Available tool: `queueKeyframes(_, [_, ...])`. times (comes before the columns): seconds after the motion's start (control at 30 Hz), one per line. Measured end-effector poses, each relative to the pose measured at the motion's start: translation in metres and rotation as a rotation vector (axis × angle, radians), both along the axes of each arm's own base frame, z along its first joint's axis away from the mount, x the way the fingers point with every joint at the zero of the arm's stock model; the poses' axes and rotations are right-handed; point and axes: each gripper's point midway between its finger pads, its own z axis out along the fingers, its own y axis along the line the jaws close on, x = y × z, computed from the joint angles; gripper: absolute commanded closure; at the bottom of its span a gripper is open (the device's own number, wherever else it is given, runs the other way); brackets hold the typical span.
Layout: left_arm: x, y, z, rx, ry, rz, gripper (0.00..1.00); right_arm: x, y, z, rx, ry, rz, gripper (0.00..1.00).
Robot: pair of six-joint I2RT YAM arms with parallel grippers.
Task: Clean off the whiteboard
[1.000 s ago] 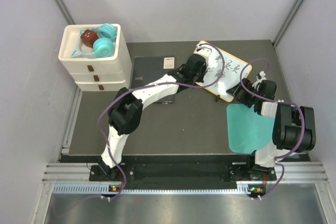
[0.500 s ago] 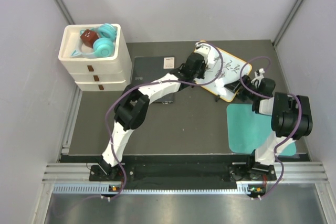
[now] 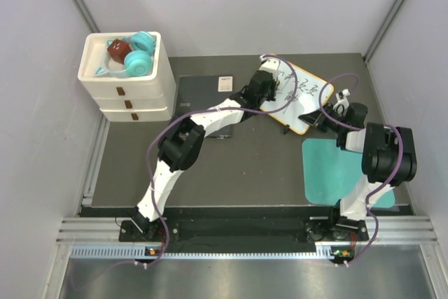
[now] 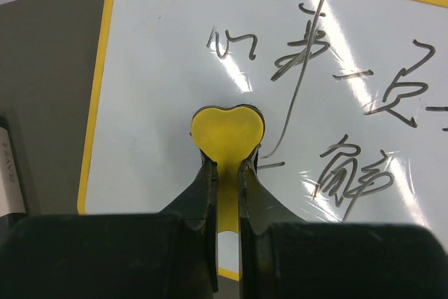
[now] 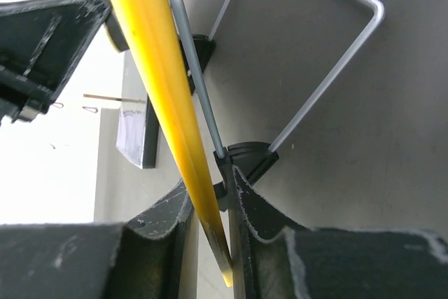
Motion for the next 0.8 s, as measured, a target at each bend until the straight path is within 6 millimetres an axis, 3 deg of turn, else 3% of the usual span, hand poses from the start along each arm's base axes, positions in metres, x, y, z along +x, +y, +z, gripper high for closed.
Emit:
queueKeyframes(0.23, [0.009, -0.010, -0.018, 0.035, 0.003, -0.021, 1.00, -0.002, 0.000, -0.004, -0.016, 0.032, 0.024, 0.98])
queueKeyframes(0.43, [0.013, -0.024, -0.014, 0.068, -0.009, -0.091, 1.00, -0.006, 0.000, -0.009, -0.027, 0.054, 0.033, 1.00])
queueKeyframes(0.67, [-0.006, -0.048, -0.014, 0.029, 0.016, -0.230, 1.00, -0.007, -0.001, -0.010, -0.036, 0.060, 0.028, 1.00])
queueKeyframes(0.8, [-0.032, -0.073, -0.014, 0.046, 0.006, -0.285, 1.00, -0.007, -0.001, -0.011, -0.041, 0.060, 0.027, 1.00])
